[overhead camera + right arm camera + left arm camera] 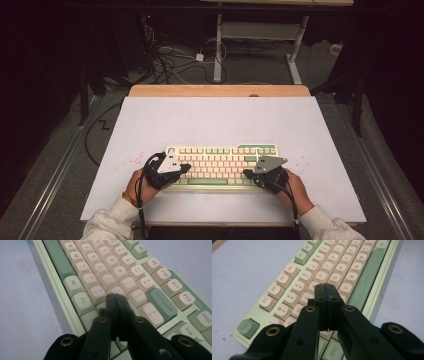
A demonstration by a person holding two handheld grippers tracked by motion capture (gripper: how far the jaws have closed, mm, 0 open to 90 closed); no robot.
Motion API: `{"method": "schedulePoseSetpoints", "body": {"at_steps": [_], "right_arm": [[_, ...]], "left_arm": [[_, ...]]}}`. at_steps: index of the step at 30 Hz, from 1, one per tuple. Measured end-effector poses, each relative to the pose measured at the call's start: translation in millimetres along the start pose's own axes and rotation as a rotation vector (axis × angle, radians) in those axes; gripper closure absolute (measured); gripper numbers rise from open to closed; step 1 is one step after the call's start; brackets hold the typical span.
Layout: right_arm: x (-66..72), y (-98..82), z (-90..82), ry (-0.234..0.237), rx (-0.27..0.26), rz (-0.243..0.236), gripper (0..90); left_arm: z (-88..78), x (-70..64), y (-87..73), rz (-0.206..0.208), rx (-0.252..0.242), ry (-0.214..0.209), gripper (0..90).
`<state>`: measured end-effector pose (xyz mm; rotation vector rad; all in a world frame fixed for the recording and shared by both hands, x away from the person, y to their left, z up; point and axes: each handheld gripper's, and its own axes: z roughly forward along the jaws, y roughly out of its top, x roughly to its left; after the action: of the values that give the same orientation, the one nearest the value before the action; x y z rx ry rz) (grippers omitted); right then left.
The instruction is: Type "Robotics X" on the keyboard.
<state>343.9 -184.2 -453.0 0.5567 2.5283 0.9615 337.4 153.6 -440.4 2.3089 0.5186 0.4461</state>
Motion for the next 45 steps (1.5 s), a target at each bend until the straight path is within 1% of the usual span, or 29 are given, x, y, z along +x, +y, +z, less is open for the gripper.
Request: {"method": "schedulePoseSetpoints", "body": {"at_steps": [17, 19, 22, 26, 27, 29, 30, 31, 33, 34, 36, 37, 40, 44, 45], "right_arm": [[0.2, 0.1, 0.1, -0.001, -0.001, 0.001, 90.0], [0.3, 0.1, 0.1, -0.002, 0.0, 0.001, 90.0], [0.3, 0.2, 0.0, -0.002, 0.0, -0.001, 90.0], [0.2, 0.1, 0.0, -0.001, 0.0, -0.002, 90.0], [0.3, 0.1, -0.1, -0.001, 0.001, -0.002, 90.0], [0.3, 0.1, -0.1, -0.001, 0.002, -0.003, 90.0], [0.2, 0.0, -0.2, 0.0, 0.001, -0.002, 90.0], [0.1, 0.0, -0.1, 0.0, 0.001, -0.002, 90.0], [0.3, 0.0, -0.3, -0.001, 0.001, -0.001, 90.0], [0.3, -0.1, -0.3, 0.0, 0.001, 0.0, 90.0], [0.2, -0.2, -0.3, 0.001, 0.0, 0.002, 90.0], [0.2, -0.1, -0.3, 0.001, 0.0, 0.001, 90.0], [0.3, 0.1, -0.4, -0.001, 0.003, -0.001, 90.0], [0.4, 0.2, -0.4, -0.001, 0.002, -0.003, 90.0], [0.3, 0.1, -0.4, -0.001, 0.001, -0.003, 90.0]], "left_arm": [[8.5, -3.7, 2.0, 0.011, 0.028, -0.039, 87.5], [10.4, -4.9, 1.6, 0.019, 0.042, -0.042, 87.5], [15.0, -5.7, -0.8, 0.02, 0.059, -0.045, 87.5], [15.6, -5.3, -1.3, 0.016, 0.058, -0.046, 87.5], [16.8, -5.2, -1.6, 0.011, 0.068, -0.054, 87.6], [18.7, -5.3, -2.2, -0.004, 0.066, -0.071, 87.8], [17.8, -5.6, -0.6, 0.016, 0.077, -0.063, 87.8], [15.1, -6.2, 1.2, 0.028, 0.071, -0.045, 87.8], [6.3, -4.1, 3.3, -0.003, 0.007, -0.048, 87.7], [2.8, -3.6, 4.4, -0.005, -0.005, -0.04, 87.7], [-0.8, -3.8, 4.8, 0.0, -0.011, -0.026, 87.7], [-1.3, -4.3, 4.7, 0.007, -0.005, -0.017, 87.7], [-2.5, -4.5, 3.9, 0.011, -0.007, -0.007, 87.6], [-8.1, -4.5, 5.5, 0.011, -0.032, 0.01, 87.6], [-9.0, -4.7, 5.6, 0.006, -0.042, 0.011, 87.6]]}}
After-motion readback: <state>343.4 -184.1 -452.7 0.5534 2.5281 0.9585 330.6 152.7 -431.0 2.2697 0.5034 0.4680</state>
